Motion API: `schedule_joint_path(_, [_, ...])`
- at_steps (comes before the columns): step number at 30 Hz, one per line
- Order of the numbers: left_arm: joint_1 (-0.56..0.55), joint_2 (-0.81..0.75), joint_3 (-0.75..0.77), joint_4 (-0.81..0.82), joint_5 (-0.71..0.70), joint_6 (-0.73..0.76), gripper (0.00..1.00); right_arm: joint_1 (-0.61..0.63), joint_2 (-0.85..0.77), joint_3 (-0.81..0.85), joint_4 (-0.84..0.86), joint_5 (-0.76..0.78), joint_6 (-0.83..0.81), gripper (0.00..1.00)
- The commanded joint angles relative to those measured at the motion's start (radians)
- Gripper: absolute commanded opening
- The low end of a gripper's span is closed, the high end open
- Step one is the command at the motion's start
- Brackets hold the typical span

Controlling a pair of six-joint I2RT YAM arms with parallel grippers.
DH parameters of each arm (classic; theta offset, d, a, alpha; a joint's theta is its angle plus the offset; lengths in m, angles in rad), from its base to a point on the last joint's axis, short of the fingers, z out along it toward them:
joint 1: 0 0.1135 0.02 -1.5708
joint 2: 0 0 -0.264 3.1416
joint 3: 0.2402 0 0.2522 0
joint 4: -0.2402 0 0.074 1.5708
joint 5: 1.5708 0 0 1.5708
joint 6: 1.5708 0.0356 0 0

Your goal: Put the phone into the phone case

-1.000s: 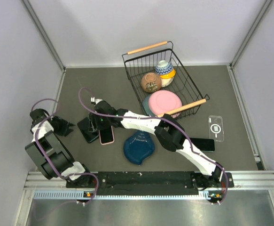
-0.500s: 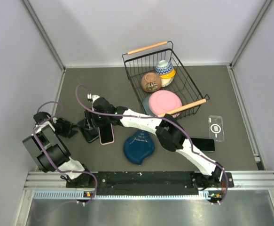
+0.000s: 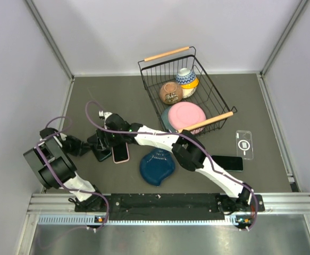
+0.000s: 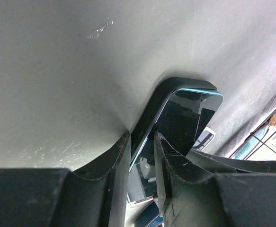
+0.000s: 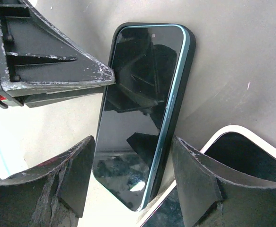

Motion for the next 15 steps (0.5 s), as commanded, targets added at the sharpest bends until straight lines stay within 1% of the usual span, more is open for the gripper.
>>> schedule_joint_path(1, [0.0,0.041,0.024,-0.008,-0.018,0.022,0.3,0.015,0.032,0.062,0.002,-0.084,0.004,0.65])
schedule_joint_path(2, [0.002,0.047,0.029,-0.016,-0.02,0.03,0.27,0.015,0.033,0.065,0.013,-0.098,0.016,0.65])
schedule_joint_path(7, [0.002,0.086,0.066,-0.085,-0.035,0.061,0.22,0.012,0.027,0.096,0.028,-0.152,0.048,0.67])
schedule_joint_path(9, [0.0,0.084,0.067,-0.094,-0.037,0.065,0.17,0.0,0.025,0.088,0.059,-0.193,0.085,0.67])
schedule_joint_path(12, [0.002,0.093,0.081,-0.117,-0.038,0.076,0.13,-0.02,0.03,0.063,0.128,-0.265,0.168,0.67])
schedule_joint_path(15, [0.002,0.106,0.1,-0.139,-0.043,0.085,0.1,-0.023,0.03,0.059,0.13,-0.269,0.18,0.67])
